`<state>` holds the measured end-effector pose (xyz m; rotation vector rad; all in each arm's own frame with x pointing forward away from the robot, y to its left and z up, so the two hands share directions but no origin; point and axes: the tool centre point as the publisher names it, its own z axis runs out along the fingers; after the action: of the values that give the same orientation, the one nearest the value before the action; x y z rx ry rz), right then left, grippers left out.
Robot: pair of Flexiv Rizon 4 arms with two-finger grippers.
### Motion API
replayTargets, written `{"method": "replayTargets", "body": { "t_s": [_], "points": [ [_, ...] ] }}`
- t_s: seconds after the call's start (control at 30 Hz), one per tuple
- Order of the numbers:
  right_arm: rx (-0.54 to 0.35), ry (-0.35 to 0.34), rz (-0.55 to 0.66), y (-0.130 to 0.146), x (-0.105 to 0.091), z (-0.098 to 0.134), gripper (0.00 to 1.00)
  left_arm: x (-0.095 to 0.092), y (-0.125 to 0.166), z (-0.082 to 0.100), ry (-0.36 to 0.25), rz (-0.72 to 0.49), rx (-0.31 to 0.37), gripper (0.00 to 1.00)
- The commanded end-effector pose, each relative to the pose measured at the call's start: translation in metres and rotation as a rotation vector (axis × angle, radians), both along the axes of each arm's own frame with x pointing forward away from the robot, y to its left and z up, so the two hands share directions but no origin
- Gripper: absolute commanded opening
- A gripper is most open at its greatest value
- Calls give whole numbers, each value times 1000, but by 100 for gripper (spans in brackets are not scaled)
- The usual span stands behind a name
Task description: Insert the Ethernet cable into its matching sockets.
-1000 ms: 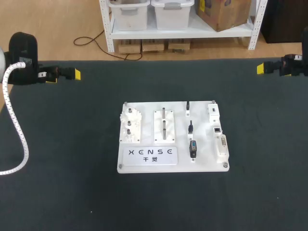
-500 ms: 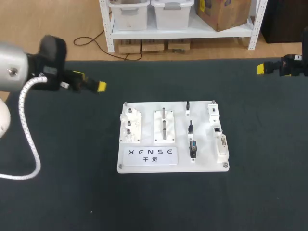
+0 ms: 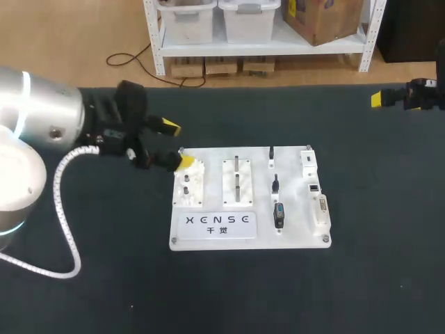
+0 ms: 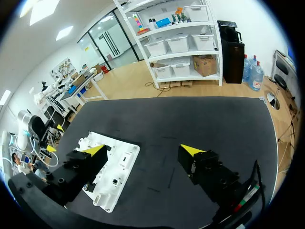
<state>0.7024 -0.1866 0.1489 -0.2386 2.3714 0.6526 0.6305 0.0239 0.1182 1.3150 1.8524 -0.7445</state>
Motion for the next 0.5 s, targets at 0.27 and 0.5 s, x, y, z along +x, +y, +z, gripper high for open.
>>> {"method": "replayTargets", "body": {
  "t_s": [0.27,0.5],
  "points": [
    [-2,0,-1,0,-1,0,100,-15,-20,-13,-126,-251,-200,100],
    [-2,0,-1,0,-1,0,100,-22,-25,-26,-113,-231,-182,100]
  ]
}}
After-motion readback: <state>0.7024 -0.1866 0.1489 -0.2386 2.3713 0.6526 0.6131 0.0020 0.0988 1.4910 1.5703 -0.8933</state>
